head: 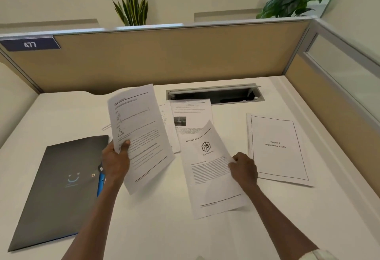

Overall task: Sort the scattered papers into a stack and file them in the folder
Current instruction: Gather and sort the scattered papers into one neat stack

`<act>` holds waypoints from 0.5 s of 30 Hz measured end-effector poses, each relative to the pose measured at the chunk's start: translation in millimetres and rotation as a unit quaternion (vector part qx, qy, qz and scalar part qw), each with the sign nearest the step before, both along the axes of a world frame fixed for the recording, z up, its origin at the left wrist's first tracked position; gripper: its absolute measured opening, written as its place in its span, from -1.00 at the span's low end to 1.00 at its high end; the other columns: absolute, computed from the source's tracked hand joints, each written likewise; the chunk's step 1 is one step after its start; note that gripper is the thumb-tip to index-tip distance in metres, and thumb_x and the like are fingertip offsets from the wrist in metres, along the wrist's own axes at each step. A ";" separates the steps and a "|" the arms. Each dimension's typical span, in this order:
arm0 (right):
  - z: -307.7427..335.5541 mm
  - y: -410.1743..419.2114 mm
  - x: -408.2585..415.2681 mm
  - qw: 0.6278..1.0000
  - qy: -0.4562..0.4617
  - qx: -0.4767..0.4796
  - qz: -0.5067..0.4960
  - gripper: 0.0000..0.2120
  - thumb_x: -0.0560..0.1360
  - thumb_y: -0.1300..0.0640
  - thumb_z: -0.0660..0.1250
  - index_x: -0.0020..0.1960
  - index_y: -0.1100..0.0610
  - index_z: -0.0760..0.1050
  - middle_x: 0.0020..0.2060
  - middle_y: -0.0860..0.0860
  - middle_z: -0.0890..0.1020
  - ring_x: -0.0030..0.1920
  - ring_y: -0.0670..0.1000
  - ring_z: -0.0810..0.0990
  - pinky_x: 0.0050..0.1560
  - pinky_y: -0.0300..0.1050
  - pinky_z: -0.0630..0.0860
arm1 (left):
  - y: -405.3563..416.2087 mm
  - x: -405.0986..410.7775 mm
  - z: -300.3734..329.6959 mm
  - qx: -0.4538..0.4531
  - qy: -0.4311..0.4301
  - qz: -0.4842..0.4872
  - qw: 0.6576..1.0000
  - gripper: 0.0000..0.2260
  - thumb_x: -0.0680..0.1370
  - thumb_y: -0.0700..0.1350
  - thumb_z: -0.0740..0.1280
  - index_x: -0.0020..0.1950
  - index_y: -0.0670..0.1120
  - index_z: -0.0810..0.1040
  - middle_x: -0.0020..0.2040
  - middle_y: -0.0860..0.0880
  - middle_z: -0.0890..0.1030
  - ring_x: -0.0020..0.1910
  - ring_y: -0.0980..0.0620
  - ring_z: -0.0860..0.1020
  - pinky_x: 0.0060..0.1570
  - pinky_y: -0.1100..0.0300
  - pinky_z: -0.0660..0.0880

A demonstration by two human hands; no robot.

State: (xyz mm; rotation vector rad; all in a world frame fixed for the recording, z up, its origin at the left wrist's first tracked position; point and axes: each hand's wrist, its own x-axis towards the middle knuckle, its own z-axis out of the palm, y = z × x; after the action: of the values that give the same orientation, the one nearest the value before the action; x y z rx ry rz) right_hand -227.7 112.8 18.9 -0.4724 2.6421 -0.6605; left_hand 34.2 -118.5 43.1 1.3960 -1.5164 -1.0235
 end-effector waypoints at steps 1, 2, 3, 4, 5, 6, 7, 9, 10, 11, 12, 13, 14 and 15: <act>10.5 1.2 -7.0 0.999 0.014 -0.030 -0.011 -0.92 0.48 0.16 0.33 -0.03 0.11 0.54 -0.02 0.13 0.66 0.00 0.20 0.60 -0.14 -0.11 0.43 | -0.5 -1.9 -0.9 -0.002 -0.007 -0.001 1.000 -0.89 0.59 -0.11 0.37 0.09 -0.08 0.61 -0.03 0.00 0.63 -0.24 0.21 0.57 -0.35 0.34 0.44; 21.9 1.3 -13.9 0.998 0.029 -0.058 -0.020 -0.95 0.48 0.16 0.34 -0.06 0.10 0.53 -0.05 0.12 0.67 -0.03 0.21 0.61 -0.16 -0.11 0.42 | -0.8 -4.4 -1.6 -0.004 -0.010 0.000 1.000 -0.89 0.59 -0.12 0.37 0.09 -0.09 0.62 -0.05 -0.01 0.63 -0.24 0.21 0.56 -0.35 0.34 0.44; 33.6 0.2 -21.1 0.995 0.045 -0.084 -0.025 -0.97 0.48 0.16 0.36 -0.09 0.10 0.53 -0.07 0.11 0.68 -0.06 0.20 0.61 -0.18 -0.12 0.42 | -1.3 -7.3 -2.1 -0.006 -0.012 -0.001 1.000 -0.89 0.59 -0.14 0.37 0.09 -0.11 0.62 -0.06 -0.02 0.63 -0.24 0.22 0.56 -0.35 0.34 0.43; 45.6 -2.1 -27.8 0.992 0.060 -0.109 -0.024 -0.97 0.48 0.17 0.38 -0.10 0.10 0.53 -0.09 0.10 0.69 -0.09 0.19 0.62 -0.20 -0.13 0.40 | -1.8 -10.7 -1.8 -0.005 -0.013 -0.005 1.000 -0.90 0.59 -0.15 0.37 0.08 -0.12 0.62 -0.07 -0.03 0.63 -0.23 0.21 0.56 -0.34 0.34 0.44; 57.3 -5.8 -33.8 0.988 0.073 -0.135 -0.015 -0.96 0.48 0.17 0.39 -0.10 0.11 0.53 -0.10 0.08 0.69 -0.12 0.16 0.61 -0.21 -0.14 0.38 | -2.1 -13.9 -1.0 0.003 -0.014 -0.011 1.000 -0.92 0.59 -0.15 0.36 0.07 -0.10 0.61 -0.07 -0.02 0.64 -0.23 0.18 0.57 -0.34 0.33 0.45; 68.2 -10.5 -39.1 0.984 0.078 -0.159 0.000 -0.94 0.48 0.17 0.41 -0.10 0.12 0.54 -0.11 0.07 0.69 -0.15 0.13 0.60 -0.22 -0.15 0.37 | -2.7 -17.4 -0.1 0.014 -0.014 -0.017 1.000 -0.93 0.59 -0.14 0.36 0.06 -0.08 0.59 -0.08 -0.02 0.63 -0.21 0.13 0.59 -0.33 0.30 0.46; 77.7 -16.4 -42.9 0.981 0.073 -0.180 0.016 -0.92 0.47 0.16 0.42 -0.08 0.14 0.55 -0.10 0.06 0.69 -0.16 0.10 0.59 -0.21 -0.14 0.39 | -3.2 -20.9 0.3 0.024 -0.016 -0.023 0.999 -0.92 0.59 -0.14 0.36 0.06 -0.08 0.59 -0.07 -0.02 0.63 -0.21 0.08 0.59 -0.32 0.28 0.47; 91.8 -30.0 -46.2 0.975 0.031 -0.218 0.040 -0.85 0.47 0.13 0.44 -0.04 0.18 0.58 -0.08 0.05 0.68 -0.12 0.09 0.61 -0.12 -0.06 0.52 | -3.7 -28.1 1.7 0.041 -0.030 -0.040 0.998 -0.90 0.59 -0.12 0.37 0.08 -0.09 0.58 -0.03 -0.04 0.63 -0.19 0.02 0.59 -0.30 0.24 0.50; 95.9 -37.2 -45.7 0.972 -0.001 -0.231 0.046 -0.83 0.46 0.11 0.45 -0.03 0.19 0.58 -0.08 0.05 0.69 -0.10 0.09 0.63 -0.06 0.00 0.57 | -3.2 -32.2 3.0 0.054 -0.034 -0.053 0.997 -0.89 0.59 -0.11 0.37 0.09 -0.08 0.58 -0.01 -0.05 0.64 -0.17 0.00 0.60 -0.26 0.19 0.53; 97.6 -44.3 -44.0 0.969 -0.036 -0.240 0.052 -0.82 0.46 0.09 0.46 -0.04 0.19 0.58 -0.09 0.05 0.69 -0.10 0.10 0.65 -0.03 0.04 0.60 | -2.3 -36.3 4.8 0.073 -0.034 -0.068 0.994 -0.88 0.59 -0.10 0.38 0.10 -0.08 0.57 0.01 -0.05 0.65 -0.14 -0.04 0.62 -0.22 0.11 0.57; 97.2 -51.2 -41.3 0.966 -0.069 -0.244 0.059 -0.80 0.46 0.07 0.46 -0.04 0.19 0.58 -0.10 0.05 0.69 -0.10 0.10 0.65 -0.02 0.06 0.61 | -1.5 -40.2 6.1 0.095 -0.027 -0.084 0.992 -0.86 0.58 -0.08 0.39 0.11 -0.07 0.57 0.01 -0.06 0.66 -0.11 -0.08 0.64 -0.16 0.05 0.60; 94.6 -57.6 -37.9 0.962 -0.100 -0.244 0.066 -0.79 0.47 0.05 0.45 -0.04 0.19 0.58 -0.11 0.05 0.69 -0.10 0.10 0.66 -0.02 0.06 0.62 | -0.4 -43.6 7.2 0.120 -0.014 -0.099 0.988 -0.84 0.57 -0.07 0.40 0.12 -0.07 0.58 0.00 -0.06 0.68 -0.10 -0.09 0.66 -0.13 0.02 0.61; 90.9 -63.6 -33.9 0.959 -0.129 -0.243 0.070 -0.78 0.47 0.04 0.45 -0.04 0.19 0.58 -0.11 0.05 0.68 -0.10 0.10 0.67 -0.02 0.06 0.63 | 1.2 -47.0 8.7 0.143 0.001 -0.114 0.983 -0.83 0.56 -0.07 0.41 0.12 -0.08 0.59 -0.01 -0.05 0.69 -0.09 -0.08 0.68 -0.13 0.03 0.61; 86.1 -68.9 -29.6 0.955 -0.155 -0.244 0.071 -0.78 0.48 0.03 0.44 -0.04 0.18 0.58 -0.11 0.05 0.68 -0.10 0.09 0.67 -0.01 0.06 0.63 | 3.7 -50.0 10.5 0.161 0.016 -0.130 0.978 -0.82 0.56 -0.08 0.42 0.12 -0.09 0.61 -0.01 -0.05 0.71 -0.08 -0.07 0.69 -0.12 0.03 0.61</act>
State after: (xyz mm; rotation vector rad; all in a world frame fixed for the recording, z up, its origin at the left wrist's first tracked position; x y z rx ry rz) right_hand -257.3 43.9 105.0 -0.6282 2.1174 -1.2371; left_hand -15.8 -114.8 53.6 1.4098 -1.5887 -1.5004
